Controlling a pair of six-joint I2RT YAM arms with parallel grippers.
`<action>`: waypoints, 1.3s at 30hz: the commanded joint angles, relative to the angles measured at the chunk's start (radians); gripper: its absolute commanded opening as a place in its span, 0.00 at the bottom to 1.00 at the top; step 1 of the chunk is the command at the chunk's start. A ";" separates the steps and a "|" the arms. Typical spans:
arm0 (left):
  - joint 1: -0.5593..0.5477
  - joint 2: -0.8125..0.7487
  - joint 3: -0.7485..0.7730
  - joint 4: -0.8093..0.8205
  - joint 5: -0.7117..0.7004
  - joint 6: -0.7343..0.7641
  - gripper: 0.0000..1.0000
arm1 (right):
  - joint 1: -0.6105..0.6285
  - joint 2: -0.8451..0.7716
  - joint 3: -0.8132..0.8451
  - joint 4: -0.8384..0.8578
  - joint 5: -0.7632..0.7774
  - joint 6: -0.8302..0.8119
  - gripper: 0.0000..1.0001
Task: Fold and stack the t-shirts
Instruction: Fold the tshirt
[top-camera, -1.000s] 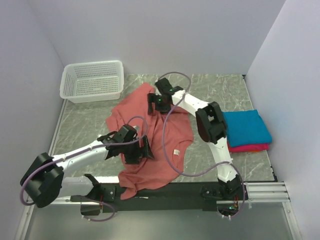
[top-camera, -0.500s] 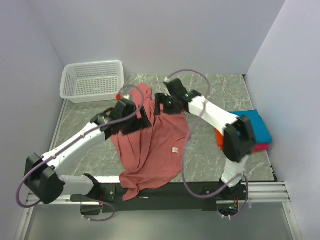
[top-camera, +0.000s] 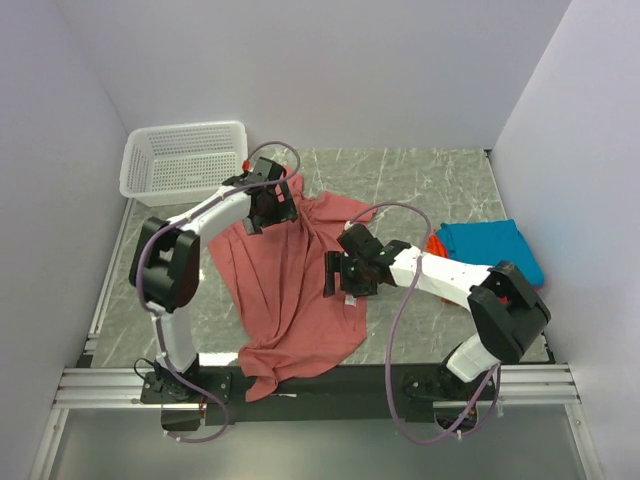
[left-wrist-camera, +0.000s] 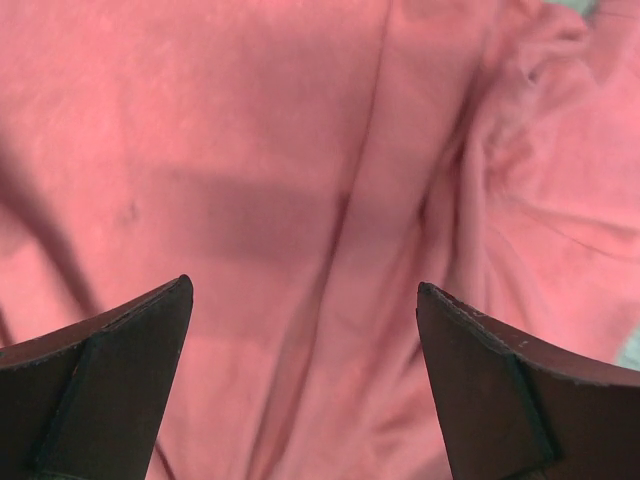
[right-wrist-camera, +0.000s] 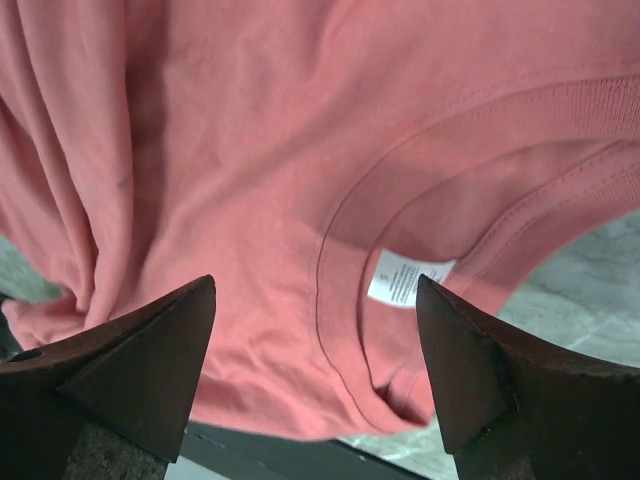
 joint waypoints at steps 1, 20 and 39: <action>0.015 0.052 0.074 -0.015 -0.003 0.062 0.99 | -0.006 0.030 0.010 0.054 0.033 0.041 0.87; 0.029 0.125 -0.032 0.025 0.052 0.001 0.99 | -0.331 0.352 0.286 -0.106 0.100 -0.133 0.86; 0.036 0.439 0.553 -0.132 0.052 0.018 0.99 | -0.629 0.803 1.165 -0.347 -0.001 -0.337 0.80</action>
